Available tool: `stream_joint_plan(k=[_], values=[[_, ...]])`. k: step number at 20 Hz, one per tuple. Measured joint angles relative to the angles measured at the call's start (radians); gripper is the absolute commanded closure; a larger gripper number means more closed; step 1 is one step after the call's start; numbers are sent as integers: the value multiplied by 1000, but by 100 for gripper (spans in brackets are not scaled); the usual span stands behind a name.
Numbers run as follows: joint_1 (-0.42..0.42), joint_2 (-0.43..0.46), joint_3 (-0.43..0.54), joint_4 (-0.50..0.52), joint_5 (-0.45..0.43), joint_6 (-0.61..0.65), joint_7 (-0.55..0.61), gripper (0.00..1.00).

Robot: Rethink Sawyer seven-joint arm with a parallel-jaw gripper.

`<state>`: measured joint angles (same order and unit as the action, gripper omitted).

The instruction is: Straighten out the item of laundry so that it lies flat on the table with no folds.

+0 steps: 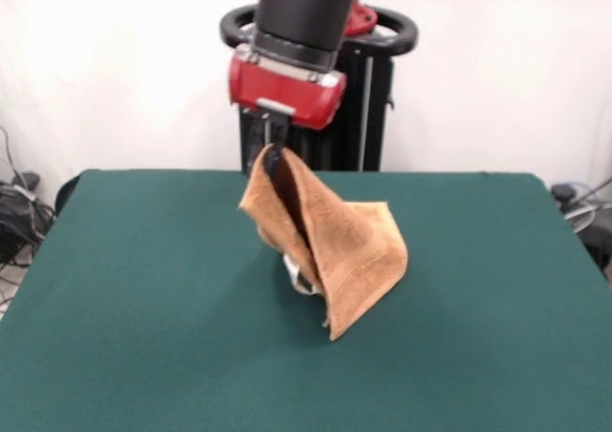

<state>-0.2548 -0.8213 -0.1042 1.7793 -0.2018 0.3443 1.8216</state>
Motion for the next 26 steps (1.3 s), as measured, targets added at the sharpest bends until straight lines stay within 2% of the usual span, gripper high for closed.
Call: stream_joint_plan(k=[3,9,11,17,22,26], values=[[-82,7,70,-7,-53,-7,-12,100],[-161,51,131,-19,-149,-94,-17,100],[-144,76,122,-19,-197,-213,-17,100],[-56,107,75,-19,-215,-442,-17,100],[34,124,26,-18,-199,-599,-17,100],[67,130,17,-15,-182,-659,-17,100]])
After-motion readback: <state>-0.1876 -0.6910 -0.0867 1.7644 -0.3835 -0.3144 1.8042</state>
